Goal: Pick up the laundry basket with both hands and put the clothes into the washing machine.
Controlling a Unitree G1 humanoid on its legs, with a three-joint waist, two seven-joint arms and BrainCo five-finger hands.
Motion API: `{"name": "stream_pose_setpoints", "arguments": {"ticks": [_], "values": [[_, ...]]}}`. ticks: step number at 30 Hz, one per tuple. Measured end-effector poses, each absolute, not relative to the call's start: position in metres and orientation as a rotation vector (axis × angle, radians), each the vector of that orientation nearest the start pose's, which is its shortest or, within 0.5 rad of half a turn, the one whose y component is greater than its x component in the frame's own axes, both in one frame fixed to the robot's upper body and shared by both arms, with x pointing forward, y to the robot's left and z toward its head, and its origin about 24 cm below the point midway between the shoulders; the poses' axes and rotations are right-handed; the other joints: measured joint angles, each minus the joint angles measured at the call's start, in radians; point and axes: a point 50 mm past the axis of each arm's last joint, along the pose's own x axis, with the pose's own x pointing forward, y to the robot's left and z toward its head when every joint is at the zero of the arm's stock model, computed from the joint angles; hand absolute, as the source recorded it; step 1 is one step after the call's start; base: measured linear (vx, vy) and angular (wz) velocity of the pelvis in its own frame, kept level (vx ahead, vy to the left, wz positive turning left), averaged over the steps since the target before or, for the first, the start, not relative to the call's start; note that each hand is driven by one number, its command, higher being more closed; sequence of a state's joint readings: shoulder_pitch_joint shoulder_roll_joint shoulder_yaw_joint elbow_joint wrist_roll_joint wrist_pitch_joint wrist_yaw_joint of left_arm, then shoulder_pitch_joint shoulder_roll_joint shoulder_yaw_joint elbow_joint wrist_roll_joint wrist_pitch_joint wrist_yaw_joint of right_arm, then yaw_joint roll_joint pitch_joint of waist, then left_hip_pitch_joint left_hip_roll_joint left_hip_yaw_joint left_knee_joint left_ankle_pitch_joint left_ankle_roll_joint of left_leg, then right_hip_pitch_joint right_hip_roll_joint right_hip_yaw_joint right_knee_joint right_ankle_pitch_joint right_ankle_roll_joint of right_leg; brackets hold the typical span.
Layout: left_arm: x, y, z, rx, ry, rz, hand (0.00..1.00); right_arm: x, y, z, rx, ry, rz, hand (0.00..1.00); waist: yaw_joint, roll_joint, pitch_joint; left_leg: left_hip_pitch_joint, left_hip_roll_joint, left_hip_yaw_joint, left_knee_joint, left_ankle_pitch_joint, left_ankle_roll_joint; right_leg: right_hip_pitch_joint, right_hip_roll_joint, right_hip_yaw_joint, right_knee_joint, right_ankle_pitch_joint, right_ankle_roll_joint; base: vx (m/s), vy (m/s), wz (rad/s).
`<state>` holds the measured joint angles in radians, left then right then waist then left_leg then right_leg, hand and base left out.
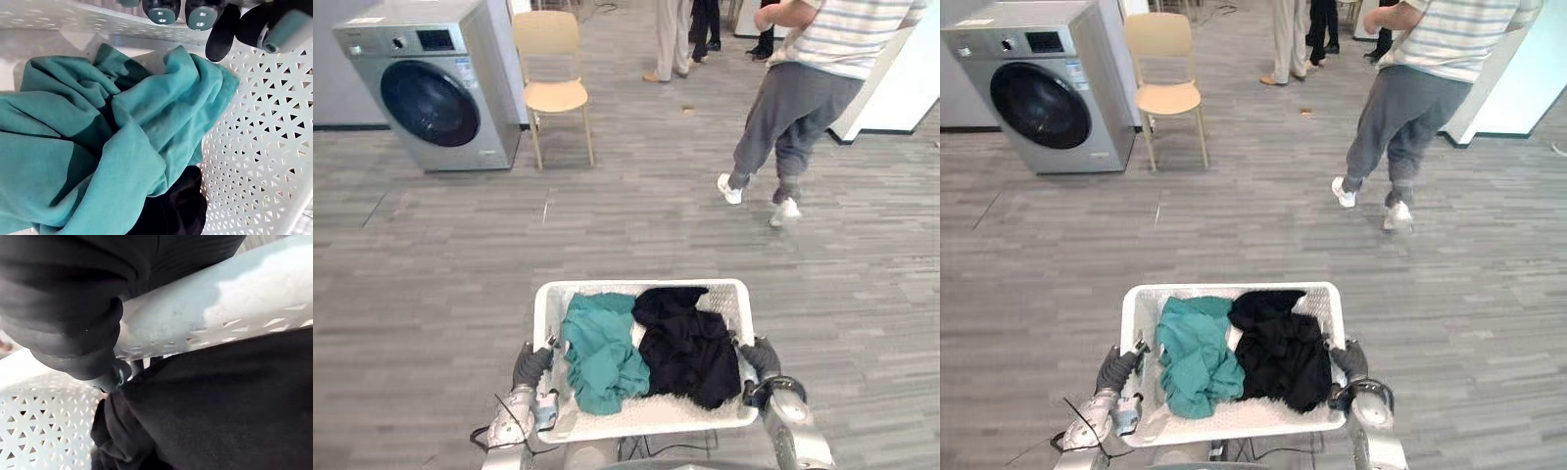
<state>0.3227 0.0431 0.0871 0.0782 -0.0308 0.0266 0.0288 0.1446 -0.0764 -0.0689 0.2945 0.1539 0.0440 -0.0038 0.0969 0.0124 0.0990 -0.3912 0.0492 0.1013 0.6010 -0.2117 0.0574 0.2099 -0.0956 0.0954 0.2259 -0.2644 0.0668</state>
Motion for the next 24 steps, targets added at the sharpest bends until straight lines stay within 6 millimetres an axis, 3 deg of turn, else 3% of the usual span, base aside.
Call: {"name": "stream_pose_setpoints", "arguments": {"ticks": [1, 3, 4, 6, 7, 8, 10, 11, 12, 13, 14, 16, 17, 18, 19, 20, 21, 22, 23, 24], "values": [[0.165, 0.198, -0.042, 0.024, 0.412, 0.207, 1.0, 0.196, -0.194, -0.058, 0.085, 0.47, -0.151, 1.0, 0.007, -0.005, -0.001, 0.021, -0.016, 0.019, 0.009, -0.024, 0.031, -0.024, -0.018, 0.005, 0.08, 0.004, 0.006, 0.67, 0.294, -0.32], [0.163, 0.198, -0.042, 0.029, 0.416, 0.216, 1.0, 0.195, -0.193, -0.06, 0.085, 0.478, -0.149, 1.0, 0.018, -0.016, 0.003, 0.101, -0.049, 0.055, -0.011, -0.077, 0.06, -0.132, -0.032, 0.053, 0.4, 0.06, 0.134, 0.6, 0.256, -0.22], [0.162, 0.201, -0.042, 0.045, 0.419, 0.213, 1.0, 0.193, -0.191, -0.065, 0.094, 0.499, -0.15, 1.0, 0.02, -0.031, 0.016, 0.182, -0.074, 0.069, -0.041, -0.096, 0.071, -0.207, -0.027, 0.068, 0.667, 0.12, 0.21, 0.54, 0.194, -0.04], [0.158, 0.203, -0.041, 0.059, 0.428, 0.214, 1.0, 0.19, -0.187, -0.069, 0.116, 0.515, -0.15, 1.0, 0.012, -0.03, 0.023, 0.314, -0.094, 0.062, -0.109, -0.099, 0.072, -0.315, -0.021, -0.014, 0.942, 0.129, 0.19, 0.5, 0.145, -0.02], [0.156, 0.204, -0.039, 0.061, 0.424, 0.216, 1.0, 0.19, -0.187, -0.068, 0.116, 0.513, -0.148, 1.0, 0.009, -0.022, 0.026, 0.352, -0.094, 0.053, -0.139, -0.099, 0.072, -0.343, -0.021, -0.047, 0.96, 0.118, 0.168, 0.49, 0.115, -0.07], [0.155, 0.204, -0.035, 0.063, 0.407, 0.214, 1.0, 0.189, -0.186, -0.065, 0.114, 0.499, -0.143, 1.0, -0.001, -0.007, 0.028, 0.426, -0.088, 0.033, -0.205, -0.099, 0.071, -0.399, -0.02, -0.124, 0.933, 0.079, 0.104, 0.56, 0.11, 0.05], [0.163, 0.201, -0.027, 0.069, 0.368, 0.197, 1.0, 0.189, -0.186, -0.058, 0.122, 0.463, -0.157, 1.0, -0.013, 0.004, 0.035, 0.512, -0.083, -0.001, -0.282, -0.103, 0.065, -0.461, -0.024, -0.224, 0.778, 0.028, 0.05, 0.5, 0.069, 0.35], [0.168, 0.199, -0.024, 0.068, 0.349, 0.183, 1.0, 0.187, -0.189, -0.055, 0.128, 0.444, -0.177, 1.0, -0.029, 0.005, 0.034, 0.542, -0.074, -0.03, -0.296, -0.111, 0.05, -0.475, -0.027, -0.294, 0.586, 0.016, 0.02, 0.46, -0.002, 0.74], [0.173, 0.195, -0.022, 0.066, 0.333, 0.166, 1.0, 0.185, -0.192, -0.052, 0.127, 0.425, -0.195, 1.0, -0.035, 0.005, 0.035, 0.568, -0.067, -0.05, -0.293, -0.129, 0.018, -0.477, -0.023, -0.345, 0.372, 0.033, 0.001, 0.56, -0.011, 0.75], [0.174, 0.195, -0.021, 0.066, 0.329, 0.163, 1.0, 0.185, -0.193, -0.051, 0.126, 0.419, -0.2, 1.0, -0.034, 0.005, 0.035, 0.58, -0.067, -0.059, -0.287, -0.141, -0.002, -0.48, -0.022, -0.362, 0.279, 0.059, -0.019, 0.48, -0.056, 0.58], [0.174, 0.195, -0.021, 0.066, 0.33, 0.163, 1.0, 0.185, -0.192, -0.052, 0.125, 0.42, -0.205, 1.0, -0.033, -0.012, 0.025, 0.604, -0.067, -0.077, -0.274, -0.165, -0.039, -0.483, -0.011, -0.37, 0.15, 0.121, -0.049, 0.52, -0.115, 0.58], [0.171, 0.196, -0.023, 0.068, 0.34, 0.166, 1.0, 0.181, -0.191, -0.054, 0.124, 0.433, -0.206, 1.0, -0.039, -0.037, 0.007, 0.652, -0.059, -0.119, -0.231, -0.198, -0.093, -0.473, -0.001, -0.348, 0.129, 0.236, -0.081, 0.57, -0.188, 0.77], [0.17, 0.195, -0.025, 0.064, 0.349, 0.167, 1.0, 0.178, -0.192, -0.055, 0.12, 0.441, -0.208, 1.0, -0.049, -0.034, -0.005, 0.65, -0.043, -0.147, -0.169, -0.203, -0.101, -0.461, 0.02, -0.331, 0.157, 0.269, -0.066, 0.63, -0.215, 0.63], [0.165, 0.192, -0.029, 0.039, 0.365, 0.182, 1.0, 0.179, -0.195, -0.054, 0.089, 0.442, -0.192, 1.0, -0.045, 0.01, -0.025, 0.606, 0.008, -0.172, -0.023, -0.193, -0.109, -0.424, 0.06, -0.354, 0.163, 0.246, -0.081, 0.75, -0.23, 0.36], [0.165, 0.191, -0.029, 0.012, 0.366, 0.205, 1.0, 0.184, -0.197, -0.049, 0.058, 0.42, -0.166, 1.0, -0.041, 0.054, -0.023, 0.54, 0.031, -0.185, 0.155, -0.126, -0.108, -0.384, 0.103, -0.373, 0.149, 0.219, -0.09, 0.49, -0.121, -0.07], [0.164, 0.191, -0.03, -0.001, 0.366, 0.216, 1.0, 0.186, -0.197, -0.046, 0.047, 0.41, -0.156, 1.0, -0.033, 0.072, -0.021, 0.503, 0.038, -0.181, 0.241, -0.059, -0.109, -0.366, 0.118, -0.369, 0.141, 0.208, -0.095, 0.59, -0.094, -0.42], [0.163, 0.191, -0.031, -0.011, 0.371, 0.23, 1.0, 0.189, -0.197, -0.043, 0.04, 0.397, -0.149, 1.0, -0.019, 0.089, -0.012, 0.418, 0.042, -0.183, 0.429, 0.148, -0.121, -0.305, 0.134, -0.349, 0.091, 0.19, -0.105, 0.56, -0.011, -0.48], [0.162, 0.191, -0.031, -0.002, 0.373, 0.219, 1.0, 0.188, -0.199, -0.044, 0.043, 0.404, -0.162, 1.0, -0.016, 0.102, -0.016, 0.322, 0.046, -0.192, 0.581, 0.118, -0.116, -0.246, 0.145, -0.338, 0.037, 0.189, -0.102, 0.66, -0.001, -0.38], [0.162, 0.19, -0.031, 0.0, 0.372, 0.213, 1.0, 0.186, -0.199, -0.045, 0.045, 0.409, -0.168, 1.0, -0.016, 0.105, -0.018, 0.282, 0.047, -0.197, 0.627, 0.09, -0.124, -0.22, 0.144, -0.334, 0.018, 0.189, -0.102, 0.51, 0.053, -0.2], [0.162, 0.191, -0.032, 0.003, 0.374, 0.212, 1.0, 0.186, -0.198, -0.046, 0.05, 0.41, -0.177, 1.0, -0.014, 0.089, -0.007, 0.212, 0.062, -0.181, 0.637, 0.029, -0.125, -0.163, 0.133, -0.319, -0.023, 0.189, -0.102, 0.49, 0.076, -0.12]]}}
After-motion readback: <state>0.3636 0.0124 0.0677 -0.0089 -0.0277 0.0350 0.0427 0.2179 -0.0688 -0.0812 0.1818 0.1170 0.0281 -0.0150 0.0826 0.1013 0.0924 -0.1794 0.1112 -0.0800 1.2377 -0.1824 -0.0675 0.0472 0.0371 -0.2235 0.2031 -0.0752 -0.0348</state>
